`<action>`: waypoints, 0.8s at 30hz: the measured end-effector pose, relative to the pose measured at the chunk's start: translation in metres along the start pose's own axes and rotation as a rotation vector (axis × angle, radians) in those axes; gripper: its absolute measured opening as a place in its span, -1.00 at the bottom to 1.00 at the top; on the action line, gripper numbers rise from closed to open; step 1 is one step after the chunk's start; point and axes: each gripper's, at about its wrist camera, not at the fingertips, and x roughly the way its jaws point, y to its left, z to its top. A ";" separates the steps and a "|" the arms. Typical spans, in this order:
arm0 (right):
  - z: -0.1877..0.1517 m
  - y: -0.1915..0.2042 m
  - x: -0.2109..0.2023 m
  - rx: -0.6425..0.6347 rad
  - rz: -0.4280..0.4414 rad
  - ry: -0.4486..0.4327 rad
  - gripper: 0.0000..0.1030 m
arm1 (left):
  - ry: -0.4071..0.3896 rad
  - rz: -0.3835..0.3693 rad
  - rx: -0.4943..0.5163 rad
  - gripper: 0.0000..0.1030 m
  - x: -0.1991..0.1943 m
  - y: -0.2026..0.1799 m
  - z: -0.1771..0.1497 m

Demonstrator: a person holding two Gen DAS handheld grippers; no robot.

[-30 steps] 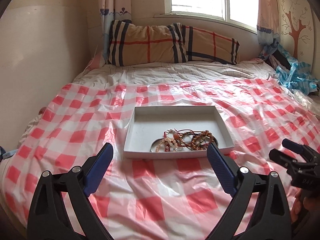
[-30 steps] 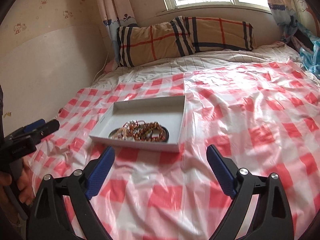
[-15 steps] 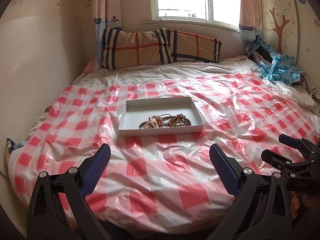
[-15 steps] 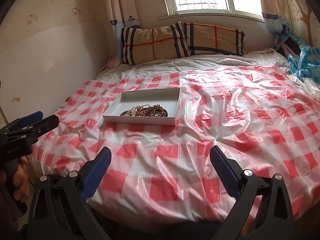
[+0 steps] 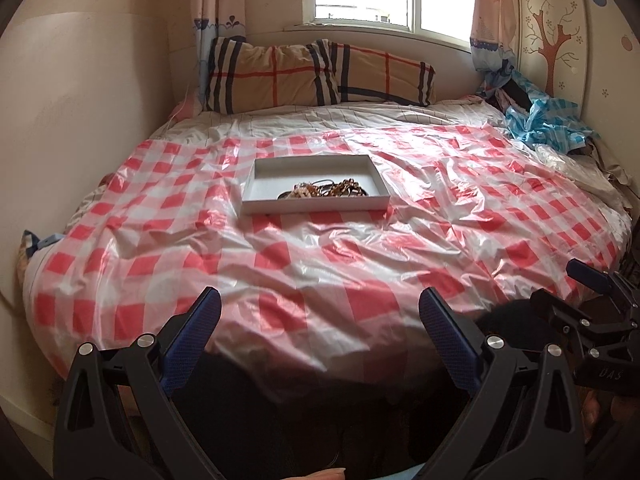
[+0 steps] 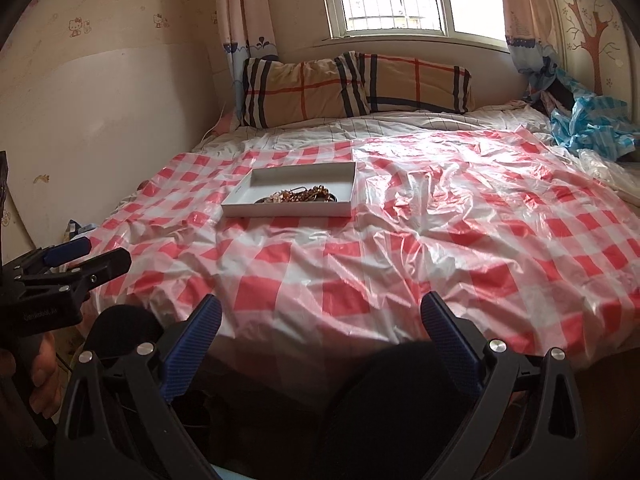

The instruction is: Organize jewelry

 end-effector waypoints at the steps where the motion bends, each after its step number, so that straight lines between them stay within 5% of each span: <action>1: -0.004 0.001 -0.001 0.004 -0.004 0.002 0.85 | 0.005 0.003 -0.007 0.85 -0.002 0.002 -0.005; 24: -0.037 0.022 -0.020 -0.006 -0.007 -0.012 0.85 | 0.017 0.017 -0.005 0.85 -0.019 -0.005 -0.046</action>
